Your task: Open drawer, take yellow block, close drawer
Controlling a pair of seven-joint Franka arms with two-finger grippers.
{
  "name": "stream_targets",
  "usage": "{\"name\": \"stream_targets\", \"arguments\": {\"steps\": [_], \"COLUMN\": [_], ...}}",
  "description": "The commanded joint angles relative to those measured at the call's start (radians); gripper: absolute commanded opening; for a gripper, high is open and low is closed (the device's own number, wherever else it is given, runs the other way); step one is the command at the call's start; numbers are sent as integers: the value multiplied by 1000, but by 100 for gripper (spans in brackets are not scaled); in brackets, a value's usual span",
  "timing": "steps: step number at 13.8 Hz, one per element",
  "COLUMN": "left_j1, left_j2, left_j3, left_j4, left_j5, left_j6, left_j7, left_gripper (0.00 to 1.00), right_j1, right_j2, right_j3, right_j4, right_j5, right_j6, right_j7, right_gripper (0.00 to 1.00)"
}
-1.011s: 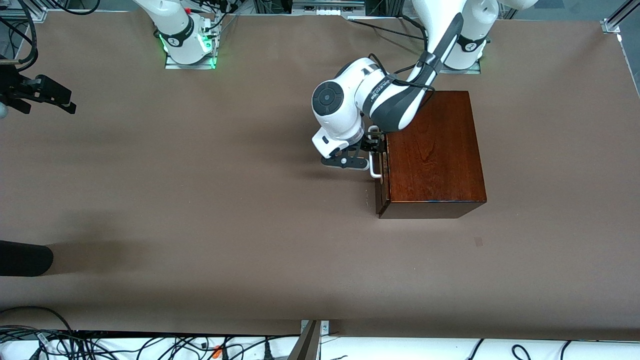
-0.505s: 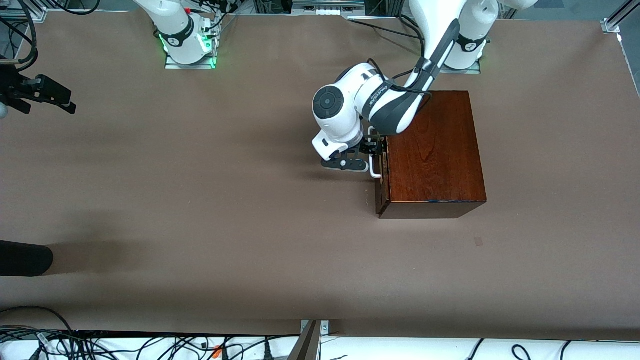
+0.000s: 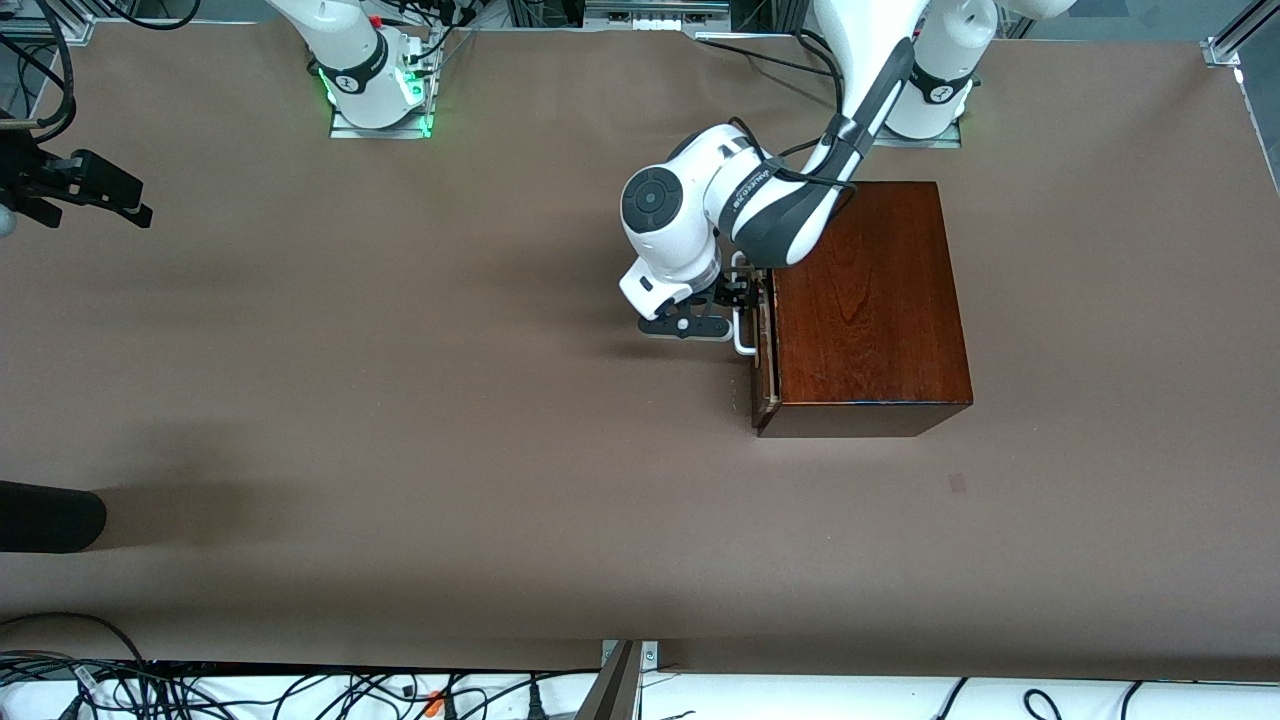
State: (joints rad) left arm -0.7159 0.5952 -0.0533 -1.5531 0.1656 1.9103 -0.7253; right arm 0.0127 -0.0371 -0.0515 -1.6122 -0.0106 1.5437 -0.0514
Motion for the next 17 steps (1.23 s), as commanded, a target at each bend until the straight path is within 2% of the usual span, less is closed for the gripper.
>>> {"name": "stream_targets", "arguments": {"steps": [1,9,14,17], "left_j1": [-28,-46,-79,-79], "left_j2": [14,32,40,43], "left_j3": [-5,-5,-5,-5], "left_j4": [4,37,45,82], "left_j5": [0,-77,-75,-78], "left_j6": [51,121,119,119], "left_j7": [-43,-43,-42,-43], "left_gripper": [100,100,100,100], "right_j1": [-16,-16,-16,-16], "right_j2": [-12,-12,-12,-12], "right_j3": [13,13,13,13], "right_j4": [-2,-2,-2,-2], "right_j5": [-5,-5,-5,-6], "right_j6": [-2,-5,-5,-5], "right_j7": [-15,-15,-15,-15], "right_gripper": [100,100,100,100]}}
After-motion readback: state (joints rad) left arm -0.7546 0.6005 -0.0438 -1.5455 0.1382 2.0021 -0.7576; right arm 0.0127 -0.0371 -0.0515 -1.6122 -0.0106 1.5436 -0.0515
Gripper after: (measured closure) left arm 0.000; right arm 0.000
